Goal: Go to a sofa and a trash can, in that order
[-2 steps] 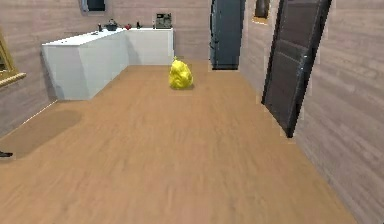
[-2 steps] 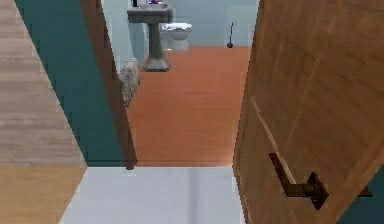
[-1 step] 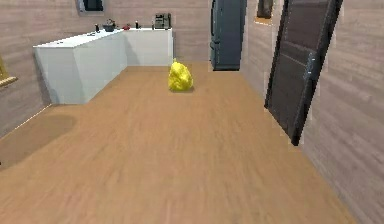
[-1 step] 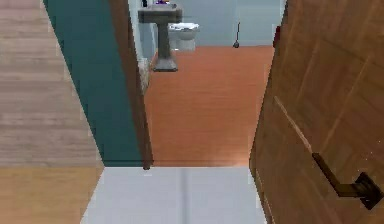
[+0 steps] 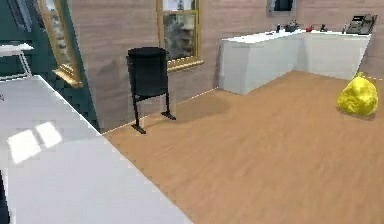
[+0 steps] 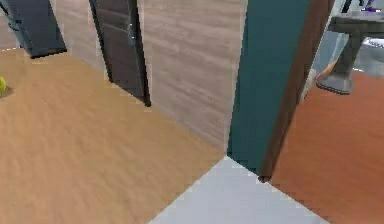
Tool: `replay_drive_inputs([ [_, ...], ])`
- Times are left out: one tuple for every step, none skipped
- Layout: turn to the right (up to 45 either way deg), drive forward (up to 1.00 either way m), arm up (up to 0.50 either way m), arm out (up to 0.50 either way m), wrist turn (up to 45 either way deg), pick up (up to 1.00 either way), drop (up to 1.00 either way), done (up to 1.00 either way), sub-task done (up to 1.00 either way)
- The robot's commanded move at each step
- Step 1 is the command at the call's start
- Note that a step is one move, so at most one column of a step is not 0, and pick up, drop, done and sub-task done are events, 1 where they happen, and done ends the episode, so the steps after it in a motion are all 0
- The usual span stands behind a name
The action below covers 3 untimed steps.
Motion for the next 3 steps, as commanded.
replay_drive_inputs([
  [-42.0,0.00,0.00,0.00,0.0,0.00,0.00,0.00,0.00],
  [0.0,1.00,0.00,0.00,0.0,0.00,0.00,0.00,0.00],
  [-24.0,0.00,0.00,0.00,0.0,0.00,0.00,0.00,0.00],
])
